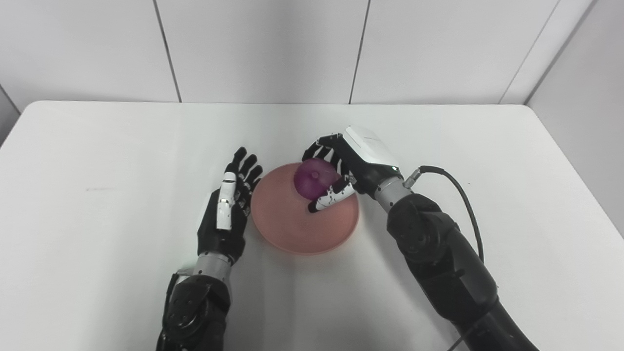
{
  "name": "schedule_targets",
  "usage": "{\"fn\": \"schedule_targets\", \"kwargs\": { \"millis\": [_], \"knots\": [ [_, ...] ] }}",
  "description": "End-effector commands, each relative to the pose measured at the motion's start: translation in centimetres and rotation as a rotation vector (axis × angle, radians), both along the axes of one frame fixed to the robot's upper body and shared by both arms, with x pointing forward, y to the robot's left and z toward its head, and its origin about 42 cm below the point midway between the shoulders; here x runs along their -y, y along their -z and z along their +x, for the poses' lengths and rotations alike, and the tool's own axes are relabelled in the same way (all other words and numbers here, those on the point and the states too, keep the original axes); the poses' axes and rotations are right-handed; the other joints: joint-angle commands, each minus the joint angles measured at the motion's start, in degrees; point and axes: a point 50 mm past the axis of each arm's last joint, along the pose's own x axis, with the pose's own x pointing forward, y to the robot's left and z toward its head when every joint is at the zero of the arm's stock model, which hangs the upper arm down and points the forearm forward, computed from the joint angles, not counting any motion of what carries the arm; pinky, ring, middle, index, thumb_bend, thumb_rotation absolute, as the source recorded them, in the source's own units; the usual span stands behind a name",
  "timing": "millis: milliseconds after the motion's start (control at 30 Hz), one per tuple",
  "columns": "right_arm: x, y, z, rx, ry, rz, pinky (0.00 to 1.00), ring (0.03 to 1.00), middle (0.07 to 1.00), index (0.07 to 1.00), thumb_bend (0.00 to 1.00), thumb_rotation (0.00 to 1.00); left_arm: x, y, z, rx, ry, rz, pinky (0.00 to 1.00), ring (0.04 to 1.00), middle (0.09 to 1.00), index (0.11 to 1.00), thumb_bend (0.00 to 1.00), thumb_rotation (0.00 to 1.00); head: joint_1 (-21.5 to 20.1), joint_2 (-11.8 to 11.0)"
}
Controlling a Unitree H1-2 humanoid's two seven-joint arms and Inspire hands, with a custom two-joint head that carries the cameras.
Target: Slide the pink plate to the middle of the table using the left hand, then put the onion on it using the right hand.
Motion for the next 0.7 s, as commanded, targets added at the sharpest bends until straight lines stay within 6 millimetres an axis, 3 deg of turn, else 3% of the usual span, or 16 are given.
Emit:
{"fn": "schedule_targets", "kwargs": {
  "millis": [0,667],
  "knots": [
    [-0.7,-1.7,0.3,0.081,-0.049,-0.006,0.27,0.364,0.477,0.489,0.52,0.14,0.7,1.1,-0.5,-0.063,-0.003,-0.004,0.95,0.948,0.959,0.946,0.45,1.0,0.08,0.0],
    [-2.4,1.3,0.3,0.003,-0.09,-0.031,0.24,0.351,0.469,0.49,0.52,0.13,1.1,0.8,-0.6,-0.062,-0.005,-0.016,0.96,0.952,0.96,0.95,0.45,1.0,0.78,0.8]
  ]
}}
